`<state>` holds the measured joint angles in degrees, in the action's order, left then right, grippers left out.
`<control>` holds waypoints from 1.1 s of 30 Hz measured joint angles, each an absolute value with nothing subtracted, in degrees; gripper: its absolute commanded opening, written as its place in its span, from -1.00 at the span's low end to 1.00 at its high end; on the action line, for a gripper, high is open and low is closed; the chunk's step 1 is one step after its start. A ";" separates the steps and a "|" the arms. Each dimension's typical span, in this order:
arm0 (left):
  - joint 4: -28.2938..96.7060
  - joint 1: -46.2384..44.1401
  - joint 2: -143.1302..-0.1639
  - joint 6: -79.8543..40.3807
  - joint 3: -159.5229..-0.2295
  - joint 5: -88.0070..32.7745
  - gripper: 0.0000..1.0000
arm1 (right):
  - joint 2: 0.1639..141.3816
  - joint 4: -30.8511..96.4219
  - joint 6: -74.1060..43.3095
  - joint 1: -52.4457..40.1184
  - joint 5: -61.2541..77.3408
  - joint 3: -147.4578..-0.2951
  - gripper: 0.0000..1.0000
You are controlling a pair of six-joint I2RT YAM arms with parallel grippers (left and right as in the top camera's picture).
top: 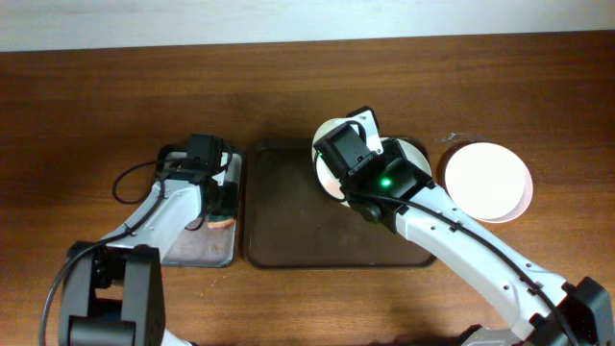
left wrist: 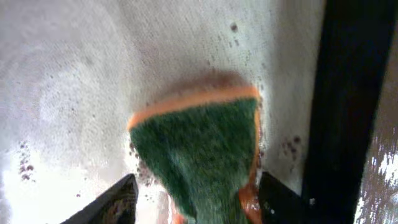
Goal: Clean dirty plates on tray and stack at the side
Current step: 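Lift the white plate and stack it on the cleaned plate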
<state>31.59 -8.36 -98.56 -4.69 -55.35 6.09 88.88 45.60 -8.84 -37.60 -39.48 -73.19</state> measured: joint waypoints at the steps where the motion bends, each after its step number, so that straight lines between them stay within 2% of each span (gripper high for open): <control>1: 30.94 -8.36 -99.07 -5.67 -55.35 6.04 0.22 | 88.88 45.41 -8.84 -37.60 -39.64 -73.19 -0.92; 4: 28.56 -8.36 -100.03 -7.03 -55.33 5.96 0.02 | 88.88 45.39 -8.84 -37.60 -39.68 -73.19 -0.92; 6: 27.53 -8.38 -100.07 -7.51 -55.33 5.85 -0.35 | 88.88 45.39 -8.84 -37.60 -39.68 -73.19 -0.92; 7: 27.53 -8.36 -100.07 -7.53 -55.33 5.85 -0.75 | 88.88 45.39 -8.84 -37.60 -39.66 -73.19 -0.92; 8: 27.38 -8.38 -100.07 -8.08 -55.33 5.82 -1.00 | 88.86 45.41 -8.82 -37.60 -39.66 -73.19 -0.92; 12: 24.91 -8.36 -100.09 -8.19 -55.33 5.80 -1.00 | 88.88 45.39 -9.06 -37.60 -39.66 -73.19 -0.92; 13: 24.49 -8.36 -100.09 -8.19 -55.40 5.82 -0.94 | 88.88 45.36 -9.21 -37.60 -39.66 -73.19 -0.92; 14: 24.95 -8.36 -100.07 -8.19 -55.64 5.82 -0.16 | 88.86 45.25 -9.32 -37.60 -39.66 -73.19 -0.92; 15: 25.91 -8.36 -100.09 -8.10 -56.14 5.82 0.15 | 88.86 44.88 -9.47 -37.60 -39.66 -73.19 -0.92; 16: 27.35 -8.36 -100.09 -7.79 -57.04 5.76 0.20 | 88.86 44.40 -9.67 -37.60 -39.66 -73.19 -0.92; 21: 36.47 -8.38 -100.09 -7.33 -58.76 5.82 0.18 | 88.55 43.18 -10.17 -37.60 -39.66 -73.21 -0.92; 23: 37.78 -8.36 -100.09 -7.31 -58.76 5.80 0.11 | 88.53 43.20 -10.28 -37.60 -39.68 -73.21 -0.92; 25: 38.06 -8.38 -100.09 -7.22 -58.61 5.80 -0.17 | 88.53 43.20 -10.31 -37.60 -39.64 -73.23 -0.93; 27: 38.15 -8.38 -100.09 -6.87 -58.28 5.26 -0.60 | 88.53 43.20 -10.33 -37.60 -39.66 -73.23 -0.92; 30: 38.17 -8.38 -100.09 -6.87 -58.17 4.54 -0.96 | 88.53 43.20 -10.33 -37.60 -39.64 -73.23 -0.92; 33: 38.41 -8.38 -100.09 -6.76 -58.17 4.49 -1.00 | 88.53 43.20 -10.44 -37.60 -39.64 -73.23 -0.92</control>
<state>38.41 -8.38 -100.09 -6.76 -58.17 4.49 88.53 43.20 -10.44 -37.60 -39.64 -73.23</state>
